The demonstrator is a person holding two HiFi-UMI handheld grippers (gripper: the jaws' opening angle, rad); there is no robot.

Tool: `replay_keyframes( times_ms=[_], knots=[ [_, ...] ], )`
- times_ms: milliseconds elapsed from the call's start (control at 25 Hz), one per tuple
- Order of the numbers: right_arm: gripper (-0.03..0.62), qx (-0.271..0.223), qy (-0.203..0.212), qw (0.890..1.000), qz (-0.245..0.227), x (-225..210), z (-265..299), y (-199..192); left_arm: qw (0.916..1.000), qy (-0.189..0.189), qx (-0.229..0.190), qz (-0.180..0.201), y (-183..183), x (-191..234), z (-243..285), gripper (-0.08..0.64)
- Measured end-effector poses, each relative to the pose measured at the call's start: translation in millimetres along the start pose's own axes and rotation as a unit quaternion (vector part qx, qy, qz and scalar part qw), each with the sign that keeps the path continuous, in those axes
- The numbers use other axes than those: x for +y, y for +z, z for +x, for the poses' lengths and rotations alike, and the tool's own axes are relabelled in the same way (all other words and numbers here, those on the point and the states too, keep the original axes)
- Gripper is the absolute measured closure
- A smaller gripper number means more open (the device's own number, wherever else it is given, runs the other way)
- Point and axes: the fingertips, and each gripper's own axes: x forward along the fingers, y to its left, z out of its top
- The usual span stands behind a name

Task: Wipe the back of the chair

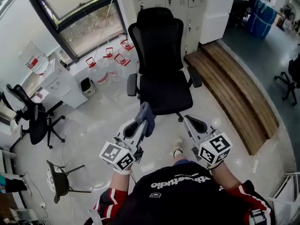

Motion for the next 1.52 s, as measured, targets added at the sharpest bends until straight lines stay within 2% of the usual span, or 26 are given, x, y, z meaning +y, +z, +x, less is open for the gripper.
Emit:
replay_keyframes(
  times_ms=[320,560,760,1040,1280,1520],
  knots=[
    [0.577,-0.008,0.006,0.999,0.032,-152.8,54.7,50.3,0.9998,-0.005,0.016,0.011,32.8,36.7,170.9,0.503],
    [0.577,-0.001,0.032,0.999,0.041,-226.9,86.2,72.2,0.9997,0.008,0.018,0.017,53.1,53.1,255.6,0.503],
    [0.577,-0.01,0.04,0.998,0.046,-264.7,103.8,83.9,0.9993,0.015,0.029,0.018,59.0,69.1,296.3,0.503],
    [0.577,-0.02,0.007,0.999,0.049,-313.1,127.4,91.0,0.999,0.006,0.04,0.02,59.7,98.8,341.1,0.503],
    [0.577,-0.007,-0.022,0.999,0.034,-346.5,161.5,98.0,0.9989,-0.021,0.043,0.002,56.1,135.9,388.8,0.503],
    [0.577,0.003,-0.053,0.998,0.018,-381.5,224.7,117.4,0.9965,-0.064,0.052,-0.015,59.1,192.3,443.5,0.503]
  ],
)
